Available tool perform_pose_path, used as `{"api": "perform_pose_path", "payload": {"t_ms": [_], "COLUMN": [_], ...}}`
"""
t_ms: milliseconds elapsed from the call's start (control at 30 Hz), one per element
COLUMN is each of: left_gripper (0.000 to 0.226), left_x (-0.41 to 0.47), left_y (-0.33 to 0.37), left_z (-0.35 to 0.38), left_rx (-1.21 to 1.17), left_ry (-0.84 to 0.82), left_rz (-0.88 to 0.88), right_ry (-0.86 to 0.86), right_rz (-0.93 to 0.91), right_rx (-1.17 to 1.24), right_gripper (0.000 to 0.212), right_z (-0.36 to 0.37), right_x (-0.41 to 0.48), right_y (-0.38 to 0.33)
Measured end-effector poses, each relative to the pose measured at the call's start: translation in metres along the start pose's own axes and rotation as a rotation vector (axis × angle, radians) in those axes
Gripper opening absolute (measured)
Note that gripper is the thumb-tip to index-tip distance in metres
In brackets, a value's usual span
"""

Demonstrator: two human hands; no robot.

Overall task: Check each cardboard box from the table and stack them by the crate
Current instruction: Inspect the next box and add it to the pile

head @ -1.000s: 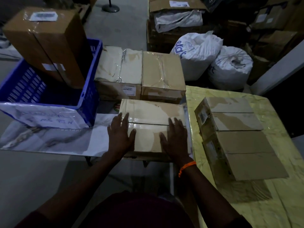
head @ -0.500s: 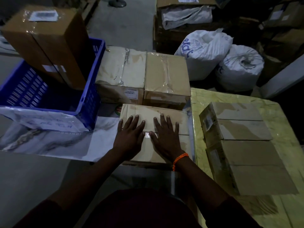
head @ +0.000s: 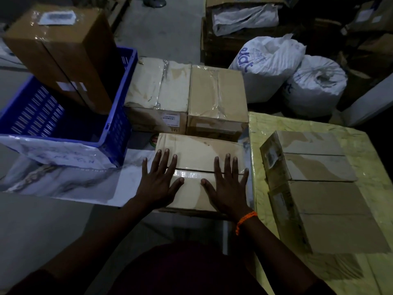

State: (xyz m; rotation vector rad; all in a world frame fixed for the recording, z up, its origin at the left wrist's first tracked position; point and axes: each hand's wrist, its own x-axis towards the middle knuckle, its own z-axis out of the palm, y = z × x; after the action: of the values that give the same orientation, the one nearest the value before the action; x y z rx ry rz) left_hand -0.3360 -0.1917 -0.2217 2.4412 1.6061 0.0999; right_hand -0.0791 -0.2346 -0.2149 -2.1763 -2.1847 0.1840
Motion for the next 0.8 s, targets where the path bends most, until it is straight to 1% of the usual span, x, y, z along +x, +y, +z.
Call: {"api": "perform_pose_path", "payload": {"t_ms": [100, 167, 267, 300, 367, 467, 500, 567, 600, 633, 733, 800], "left_gripper": [0.08, 0.08, 0.085, 0.086, 0.087, 0.086, 0.086, 0.087, 0.087, 0.087, 0.083, 0.081], "left_x": [0.0, -0.001, -0.003, -0.004, -0.004, 0.001, 0.003, 0.007, 0.007, 0.008, 0.005, 0.001], "left_y": [0.0, 0.002, 0.005, 0.008, 0.015, 0.037, 0.048, 0.07, 0.081, 0.089, 0.097, 0.087], "left_z": [-0.002, -0.006, -0.011, -0.012, -0.013, -0.01, -0.007, 0.001, 0.006, 0.009, 0.013, 0.012], "left_rx": [-0.064, -0.121, -0.18, -0.19, -0.203, -0.265, -0.28, -0.294, -0.306, -0.319, -0.346, -0.347], "left_ry": [0.011, 0.026, 0.047, 0.041, 0.019, 0.03, 0.046, 0.073, 0.079, 0.081, 0.073, 0.069], "left_rz": [-0.005, -0.022, -0.065, -0.071, -0.081, -0.086, -0.078, -0.063, -0.059, -0.061, -0.094, -0.117], "right_ry": [0.003, 0.017, 0.066, 0.054, 0.024, 0.026, 0.014, 0.03, 0.043, 0.052, 0.023, 0.028], "right_rz": [0.023, 0.098, 0.344, 0.432, 0.547, 0.563, 0.565, 0.572, 0.543, 0.512, 0.398, 0.292], "right_rx": [0.039, 0.127, 0.372, 0.456, 0.609, 0.746, 0.749, 0.733, 0.737, 0.726, 0.638, 0.597], "right_gripper": [0.091, 0.096, 0.106, 0.108, 0.104, 0.08, 0.081, 0.098, 0.104, 0.101, 0.076, 0.075], "right_z": [-0.004, -0.008, -0.02, -0.023, -0.031, -0.049, -0.055, -0.063, -0.068, -0.081, -0.124, -0.141], "right_x": [0.001, 0.001, -0.004, -0.004, -0.001, 0.003, 0.003, 0.001, 0.0, -0.004, -0.008, -0.003], "right_y": [-0.001, -0.001, -0.002, 0.002, 0.016, 0.049, 0.059, 0.081, 0.091, 0.096, 0.095, 0.086]}}
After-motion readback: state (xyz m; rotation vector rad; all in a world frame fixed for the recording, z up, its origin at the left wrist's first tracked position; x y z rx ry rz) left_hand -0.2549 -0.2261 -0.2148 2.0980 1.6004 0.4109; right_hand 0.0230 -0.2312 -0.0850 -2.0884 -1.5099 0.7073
